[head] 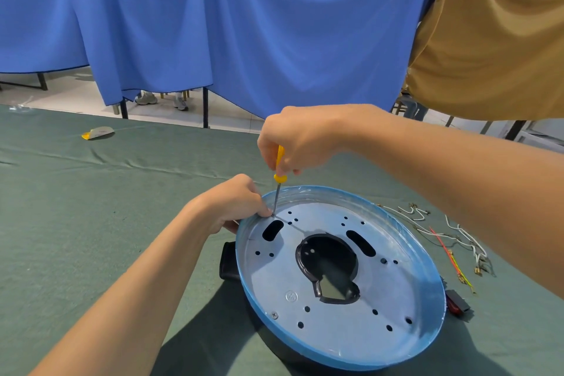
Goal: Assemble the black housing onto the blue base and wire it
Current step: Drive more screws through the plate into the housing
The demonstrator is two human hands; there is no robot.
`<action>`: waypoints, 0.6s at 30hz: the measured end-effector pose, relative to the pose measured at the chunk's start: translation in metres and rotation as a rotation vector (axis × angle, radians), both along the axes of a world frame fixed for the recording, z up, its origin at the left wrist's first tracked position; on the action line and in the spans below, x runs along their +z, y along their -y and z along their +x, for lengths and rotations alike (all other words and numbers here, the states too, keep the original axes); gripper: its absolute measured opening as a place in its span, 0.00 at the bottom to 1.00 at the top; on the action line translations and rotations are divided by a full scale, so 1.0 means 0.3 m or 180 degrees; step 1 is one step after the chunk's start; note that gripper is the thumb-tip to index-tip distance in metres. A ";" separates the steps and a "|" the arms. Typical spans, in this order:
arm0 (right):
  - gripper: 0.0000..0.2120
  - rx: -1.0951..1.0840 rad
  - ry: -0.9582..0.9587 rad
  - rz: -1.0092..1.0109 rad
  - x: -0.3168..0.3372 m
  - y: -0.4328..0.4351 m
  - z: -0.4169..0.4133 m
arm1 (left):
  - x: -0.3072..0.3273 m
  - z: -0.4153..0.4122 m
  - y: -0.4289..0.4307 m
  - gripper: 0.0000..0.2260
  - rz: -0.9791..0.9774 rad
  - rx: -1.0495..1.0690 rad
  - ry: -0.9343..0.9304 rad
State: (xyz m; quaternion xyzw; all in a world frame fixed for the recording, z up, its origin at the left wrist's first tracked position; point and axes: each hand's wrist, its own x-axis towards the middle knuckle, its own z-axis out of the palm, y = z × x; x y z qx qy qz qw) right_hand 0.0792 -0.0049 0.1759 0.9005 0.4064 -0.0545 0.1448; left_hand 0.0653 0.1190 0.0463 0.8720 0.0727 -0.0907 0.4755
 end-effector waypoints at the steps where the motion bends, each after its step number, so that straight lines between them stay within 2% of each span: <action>1: 0.05 0.0039 0.0026 0.0069 -0.003 0.007 0.000 | 0.001 -0.001 -0.003 0.09 0.0016 -0.0059 -0.0008; 6: 0.08 0.0005 0.0188 -0.0052 -0.013 0.003 0.000 | 0.005 -0.007 -0.023 0.05 -0.0020 -0.0348 -0.0099; 10: 0.15 -0.0236 0.0189 -0.0029 -0.030 -0.015 0.010 | 0.004 -0.004 -0.026 0.04 0.0006 -0.0437 -0.0111; 14: 0.18 -0.0388 0.0110 -0.0027 -0.036 -0.030 0.014 | 0.005 -0.015 -0.023 0.04 0.0073 -0.0598 -0.0280; 16: 0.15 -0.0384 -0.0046 -0.0068 -0.022 -0.025 0.010 | 0.002 -0.017 -0.022 0.07 0.0116 -0.0556 -0.0319; 18: 0.07 -0.0258 -0.0124 -0.0197 -0.002 -0.014 0.002 | 0.002 -0.017 -0.017 0.08 0.0057 -0.0480 -0.0336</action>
